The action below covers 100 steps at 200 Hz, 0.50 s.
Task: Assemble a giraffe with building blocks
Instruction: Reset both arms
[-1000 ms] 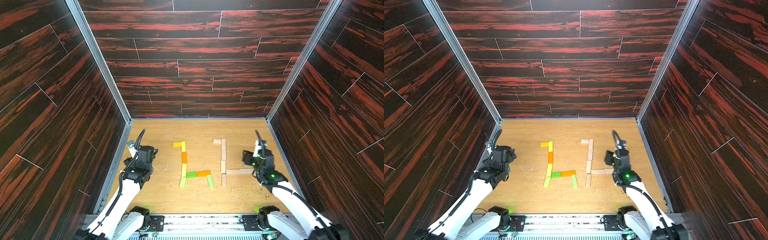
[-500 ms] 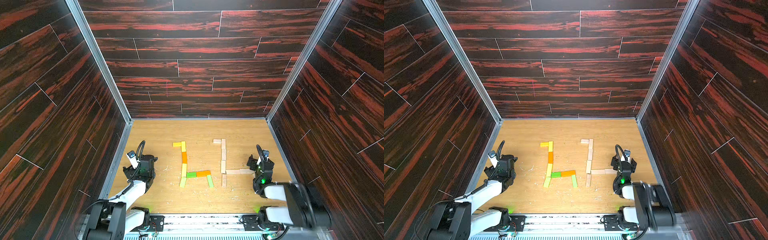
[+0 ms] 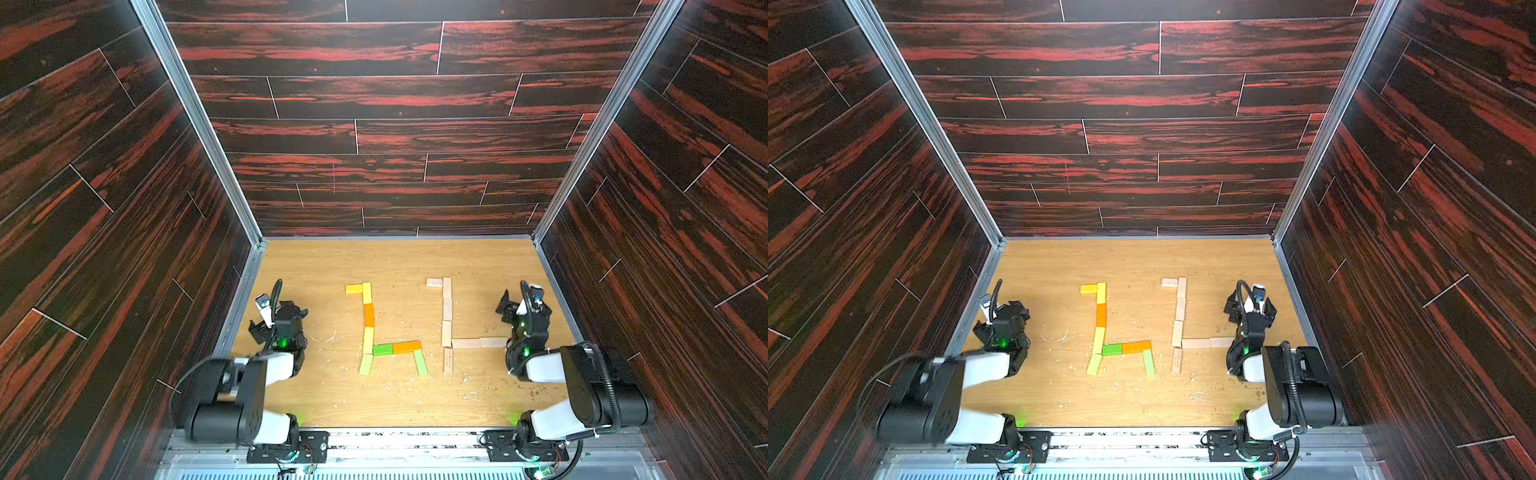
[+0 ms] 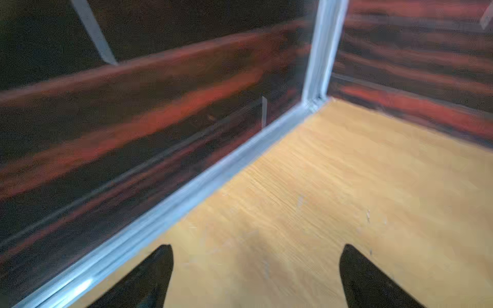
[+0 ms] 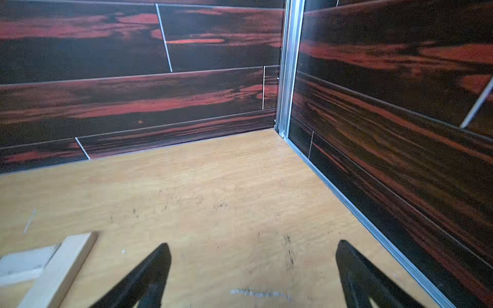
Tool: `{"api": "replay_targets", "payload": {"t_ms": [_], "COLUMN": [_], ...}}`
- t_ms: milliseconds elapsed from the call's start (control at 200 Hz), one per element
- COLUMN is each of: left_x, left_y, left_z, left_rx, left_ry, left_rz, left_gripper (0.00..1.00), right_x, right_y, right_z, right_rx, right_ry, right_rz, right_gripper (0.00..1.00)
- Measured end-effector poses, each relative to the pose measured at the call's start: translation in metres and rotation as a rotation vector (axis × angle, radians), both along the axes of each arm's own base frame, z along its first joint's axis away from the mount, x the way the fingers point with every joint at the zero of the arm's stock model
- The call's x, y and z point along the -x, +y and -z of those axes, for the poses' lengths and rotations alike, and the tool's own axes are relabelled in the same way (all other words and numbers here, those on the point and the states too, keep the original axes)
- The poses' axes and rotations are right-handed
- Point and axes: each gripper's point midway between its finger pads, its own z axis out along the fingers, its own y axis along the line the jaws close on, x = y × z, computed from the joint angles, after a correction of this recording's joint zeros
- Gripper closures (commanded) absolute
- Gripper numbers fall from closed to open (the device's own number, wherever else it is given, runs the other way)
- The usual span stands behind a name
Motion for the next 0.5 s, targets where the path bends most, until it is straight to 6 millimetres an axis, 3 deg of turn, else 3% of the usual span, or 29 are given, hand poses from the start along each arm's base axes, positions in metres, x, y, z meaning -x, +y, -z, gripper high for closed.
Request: {"api": "replay_targets", "payload": {"t_ms": [230,501], "left_x": [-0.034,-0.038], "left_y": [-0.024,-0.034], "left_z": [-0.002,0.010], "left_rx": [0.013,0.019], "left_ry": [0.001,0.038], "left_rz": [0.176,0.244], "left_gripper": [0.00,0.00], "right_x": [-0.010,-0.004], "right_y": [-0.003,0.006], "right_z": [0.009,0.027], "right_rx": [-0.043,-0.062], "right_ry": [0.058,0.085], "right_rz": [-0.035,-0.109], "right_gripper": [0.03,0.01]}}
